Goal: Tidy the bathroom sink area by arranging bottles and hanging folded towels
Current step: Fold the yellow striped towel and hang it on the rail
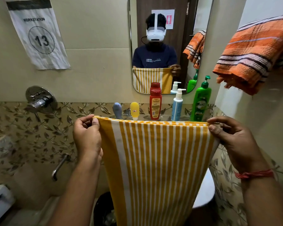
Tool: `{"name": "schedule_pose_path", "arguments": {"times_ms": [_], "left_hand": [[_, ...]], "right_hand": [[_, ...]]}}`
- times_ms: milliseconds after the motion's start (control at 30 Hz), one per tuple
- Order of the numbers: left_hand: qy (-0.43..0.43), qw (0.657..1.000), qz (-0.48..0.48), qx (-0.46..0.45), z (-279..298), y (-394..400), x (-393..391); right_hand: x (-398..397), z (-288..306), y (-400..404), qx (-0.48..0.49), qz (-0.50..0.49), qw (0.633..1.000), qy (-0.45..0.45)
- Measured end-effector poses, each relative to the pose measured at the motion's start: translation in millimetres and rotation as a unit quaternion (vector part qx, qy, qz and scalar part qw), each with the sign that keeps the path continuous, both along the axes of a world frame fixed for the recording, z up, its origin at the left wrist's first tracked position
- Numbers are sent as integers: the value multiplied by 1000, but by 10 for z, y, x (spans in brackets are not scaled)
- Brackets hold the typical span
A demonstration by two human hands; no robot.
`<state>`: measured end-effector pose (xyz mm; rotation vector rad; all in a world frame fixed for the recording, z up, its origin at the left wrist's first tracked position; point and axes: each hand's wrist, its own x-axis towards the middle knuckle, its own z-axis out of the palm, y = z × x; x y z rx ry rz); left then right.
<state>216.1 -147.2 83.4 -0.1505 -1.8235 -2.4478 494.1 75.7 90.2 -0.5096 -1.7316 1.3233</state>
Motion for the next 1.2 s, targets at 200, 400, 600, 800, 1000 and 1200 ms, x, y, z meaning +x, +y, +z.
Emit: {"name": "schedule_pose_path", "arguments": {"times_ms": [200, 400, 600, 800, 1000, 1200], "left_hand": [[9, 999, -16, -30, -37, 129, 129], [35, 997, -54, -39, -15, 340, 420], [83, 985, -145, -36, 31, 426, 738], [104, 962, -254, -13, 46, 384, 871], [85, 944, -315, 36, 35, 321, 815], [109, 933, -341, 21, 2, 287, 817]], "right_hand": [[-177, 18, -137, -146, -50, 988, 28], [-569, 61, -745, -327, 78, 930, 151], [-774, 43, -980, -39, 102, 994, 13], [-862, 173, -944, 315, -62, 936, -142], [-898, 182, -920, 304, -69, 935, -170], [-918, 205, -1041, 350, -95, 913, -187]]}}
